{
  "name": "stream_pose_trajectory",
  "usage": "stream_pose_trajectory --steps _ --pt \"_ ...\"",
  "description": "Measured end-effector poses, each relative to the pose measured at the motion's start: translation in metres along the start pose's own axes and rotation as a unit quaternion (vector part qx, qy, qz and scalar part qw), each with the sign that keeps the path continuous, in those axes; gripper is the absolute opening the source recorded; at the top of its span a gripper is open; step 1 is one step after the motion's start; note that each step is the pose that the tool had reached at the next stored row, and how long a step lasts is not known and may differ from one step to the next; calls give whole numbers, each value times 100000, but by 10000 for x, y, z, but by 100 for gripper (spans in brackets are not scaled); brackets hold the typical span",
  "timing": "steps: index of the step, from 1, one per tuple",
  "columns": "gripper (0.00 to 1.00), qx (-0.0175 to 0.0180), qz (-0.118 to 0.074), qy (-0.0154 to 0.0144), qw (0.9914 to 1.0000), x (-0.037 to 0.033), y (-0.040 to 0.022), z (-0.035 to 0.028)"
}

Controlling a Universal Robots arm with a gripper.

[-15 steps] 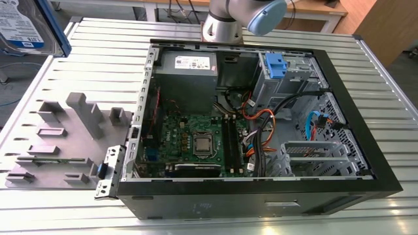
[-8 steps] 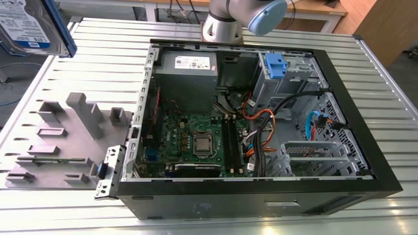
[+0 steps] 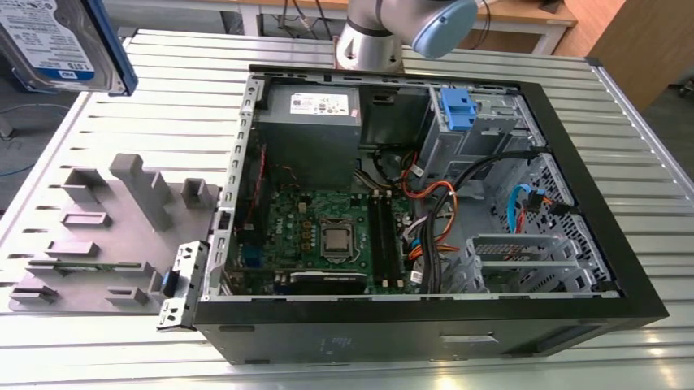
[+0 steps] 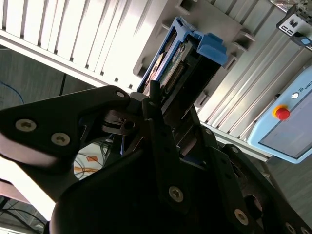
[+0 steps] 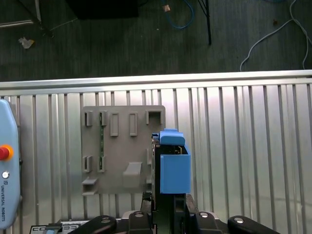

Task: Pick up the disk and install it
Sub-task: 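Pick up the disk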

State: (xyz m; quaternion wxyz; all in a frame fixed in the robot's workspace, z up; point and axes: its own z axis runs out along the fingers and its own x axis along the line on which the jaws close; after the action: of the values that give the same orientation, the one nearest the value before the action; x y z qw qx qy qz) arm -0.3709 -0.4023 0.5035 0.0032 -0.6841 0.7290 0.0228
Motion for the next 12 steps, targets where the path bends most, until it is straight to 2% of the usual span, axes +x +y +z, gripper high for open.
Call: stream_pose_trajectory --steps 12 --pt "35 0 0 1 100000 -12 -181 -5"
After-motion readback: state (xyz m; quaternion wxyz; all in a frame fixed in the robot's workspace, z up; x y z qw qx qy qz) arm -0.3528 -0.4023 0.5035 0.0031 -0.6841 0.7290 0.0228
